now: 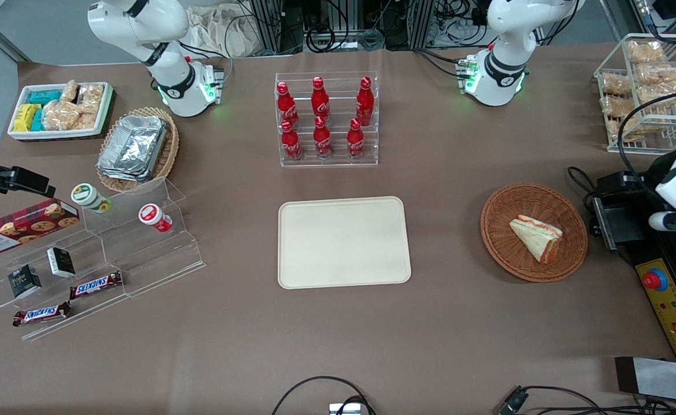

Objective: Place sandwich from basket to tray
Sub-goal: 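Move the left gripper down toward the sandwich in the wicker basket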

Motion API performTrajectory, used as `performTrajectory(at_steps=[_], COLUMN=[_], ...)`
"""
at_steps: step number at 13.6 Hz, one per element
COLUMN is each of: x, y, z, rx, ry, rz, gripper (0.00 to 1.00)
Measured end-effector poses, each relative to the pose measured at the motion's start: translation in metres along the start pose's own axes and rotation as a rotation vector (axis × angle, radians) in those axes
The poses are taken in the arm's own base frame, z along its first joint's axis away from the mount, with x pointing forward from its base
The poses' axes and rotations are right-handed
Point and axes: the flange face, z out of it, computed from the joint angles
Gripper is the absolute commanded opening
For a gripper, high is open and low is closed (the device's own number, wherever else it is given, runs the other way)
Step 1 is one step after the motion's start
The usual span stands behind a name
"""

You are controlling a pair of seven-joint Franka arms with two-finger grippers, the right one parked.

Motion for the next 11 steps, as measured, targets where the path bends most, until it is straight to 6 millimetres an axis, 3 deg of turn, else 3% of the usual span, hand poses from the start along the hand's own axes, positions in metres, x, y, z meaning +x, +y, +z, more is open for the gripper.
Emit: performTrajectory(at_steps=[3,7,9,11], x=[0.003,0.013,0.022,0.035], y=[-0.001,-0.004,-0.004,-0.004], z=[0.002,0.024,0.052,0.096], rx=[-0.003,-0.013,-0.014,-0.018], ry=[-0.004,-0.043,-0.056,-0.023], rz=[0.0,-0.025,-0.173,-0.358], gripper=[1.0,1.0,1.0,1.0])
